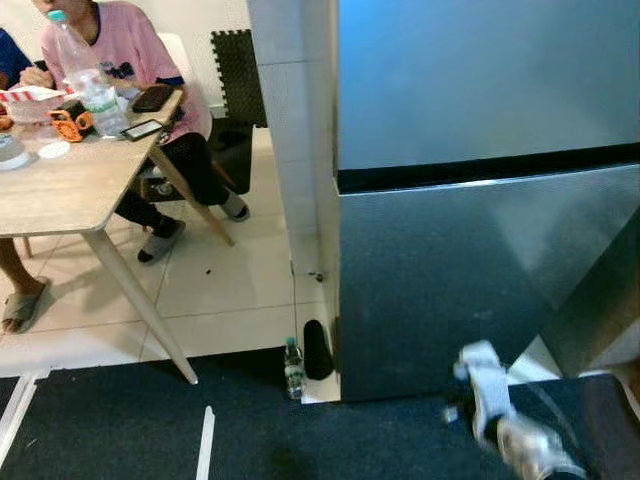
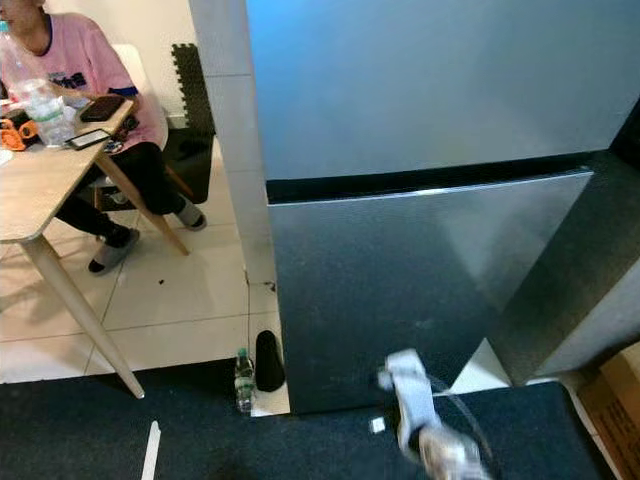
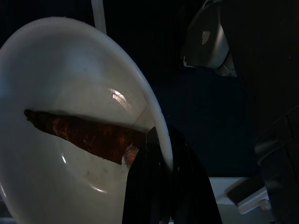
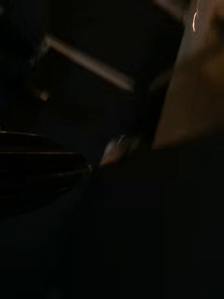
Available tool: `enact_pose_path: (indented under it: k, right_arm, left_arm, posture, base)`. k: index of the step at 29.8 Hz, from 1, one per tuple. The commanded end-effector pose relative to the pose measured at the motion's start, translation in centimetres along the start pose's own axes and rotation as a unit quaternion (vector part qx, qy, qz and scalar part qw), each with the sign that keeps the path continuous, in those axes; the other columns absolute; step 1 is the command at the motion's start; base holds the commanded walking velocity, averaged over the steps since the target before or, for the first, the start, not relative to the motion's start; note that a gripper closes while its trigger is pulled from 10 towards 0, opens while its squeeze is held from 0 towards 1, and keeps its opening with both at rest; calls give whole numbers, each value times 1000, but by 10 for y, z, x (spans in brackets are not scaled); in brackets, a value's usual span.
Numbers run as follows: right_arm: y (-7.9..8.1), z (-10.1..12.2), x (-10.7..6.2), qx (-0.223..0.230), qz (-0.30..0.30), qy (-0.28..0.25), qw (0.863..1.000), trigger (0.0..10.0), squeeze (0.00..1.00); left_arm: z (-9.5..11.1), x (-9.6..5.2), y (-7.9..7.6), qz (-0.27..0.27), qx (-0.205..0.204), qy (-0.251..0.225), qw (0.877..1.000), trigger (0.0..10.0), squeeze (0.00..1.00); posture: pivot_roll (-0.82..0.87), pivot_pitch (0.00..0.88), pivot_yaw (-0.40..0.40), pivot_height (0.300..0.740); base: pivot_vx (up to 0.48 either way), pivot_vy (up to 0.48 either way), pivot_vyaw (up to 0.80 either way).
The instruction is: Restocking fridge
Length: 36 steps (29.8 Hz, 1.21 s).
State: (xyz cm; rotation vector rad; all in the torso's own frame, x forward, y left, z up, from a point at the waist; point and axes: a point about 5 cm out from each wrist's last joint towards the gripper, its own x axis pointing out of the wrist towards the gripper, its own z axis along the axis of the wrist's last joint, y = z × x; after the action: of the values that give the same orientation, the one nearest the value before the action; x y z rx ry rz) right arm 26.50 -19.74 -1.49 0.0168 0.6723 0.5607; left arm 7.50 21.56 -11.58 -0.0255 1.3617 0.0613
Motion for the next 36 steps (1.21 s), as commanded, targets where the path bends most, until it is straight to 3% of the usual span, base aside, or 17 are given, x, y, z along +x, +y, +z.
enact_pose_path:
  k: [1, 2, 3, 4, 5, 7, 8, 10, 16, 18, 22, 23, 25, 26, 31, 33, 36]
  right_arm:
    - [5, 3, -2, -11, 71, 1, 997, 10000, 357]
    - [5, 14, -3, -23, 114, -8, 993, 10000, 898]
    - [5, 14, -3, -23, 114, -8, 993, 10000, 898]
    - [6, 23, -4, -32, 147, -15, 988, 10000, 1000]
    - [7, 36, -6, -54, 197, -21, 979, 10000, 1000]
    - [7, 36, -6, -54, 197, -21, 979, 10000, 1000]
    - [8, 63, -11, -91, 267, -43, 958, 10000, 1000]
    - [9, 78, -13, -107, 290, -61, 949, 10000, 1000]
    - [14, 126, -19, -157, 320, -136, 924, 10000, 1000]
    - [20, 150, -21, -197, 323, -170, 910, 10000, 1000]
    - [25, 171, -21, -233, 309, -200, 900, 10000, 1000]
    - [27, 182, -21, -249, 293, -215, 898, 10000, 906]
    - [27, 182, -21, -249, 293, -215, 898, 10000, 906]
    - [32, 194, -22, -271, 290, -227, 889, 10000, 0]
    - [44, 214, -25, -311, 302, -245, 867, 10000, 0]
    - [55, 239, -29, -375, 282, -253, 846, 10000, 0]
    - [59, 250, -32, -405, 262, -255, 838, 10000, 0]
  left_arm:
    - [9, 1, -7, -16, 12, -12, 1000, 10000, 0]
    - [9, 1, -7, -16, 18, -12, 1000, 10000, 0]
    - [9, 1, -7, -16, 18, -12, 1000, 10000, 0]
    - [9, 1, -7, -17, 23, -11, 1000, 10000, 0]
    - [9, 1, -7, -17, 29, -11, 999, 10000, 0]
    - [9, 1, -7, -17, 29, -11, 999, 10000, 0]
    - [8, 1, -8, -18, 35, -9, 999, 10000, 0]
    - [8, 1, -7, -18, 40, -8, 999, 10000, 0]
    - [7, 1, -7, -21, 70, -4, 997, 10000, 0]
    - [8, 1, -5, -20, 114, 0, 993, 10000, 0]
    - [9, 0, -2, -14, 149, 4, 989, 10000, 0]
    - [9, 0, 2, -7, 165, 6, 986, 10000, 0]
    - [9, 0, 2, -7, 165, 6, 986, 10000, 0]
    - [10, -1, 5, 0, 186, 9, 983, 10000, 0]
    - [12, -2, 10, 13, 218, 12, 976, 10000, 0]
    - [15, -2, 12, 24, 251, 12, 968, 10000, 0]
    - [16, -2, 13, 30, 260, 9, 965, 10000, 0]
  posture:
    - [-39, 0, 4, 740]
    - [-36, 0, -1, 740]
    - [-36, 0, -1, 740]
    - [-36, 0, -1, 740]
    - [-34, 0, -4, 740]
    - [-34, 0, -4, 740]
    - [-34, 0, -6, 740]
    - [-34, 0, -6, 740]
    - [-35, 0, -6, 740]
    - [-38, 0, -3, 740]
    - [-39, 0, 2, 740]
    - [-39, 0, 2, 740]
    - [-39, 0, 2, 740]
    - [-40, 0, 5, 740]
    - [-39, 0, 5, 740]
    - [-39, 0, 5, 740]
    - [-38, 0, 2, 740]
  base:
    - [0, 0, 0]
    - [0, 0, 0]
    - [0, 0, 0]
    - [0, 0, 0]
    - [0, 0, 0]
    - [0, 0, 0]
    - [0, 0, 0]
    - [0, 0, 0]
    - [0, 0, 0]
    - [0, 0, 0]
    - [0, 0, 0]
    - [0, 0, 0]
    - [0, 0, 0]
    - [0, 0, 0]
    - [0, 0, 0]
    - [0, 0, 0]
    - [0, 0, 0]
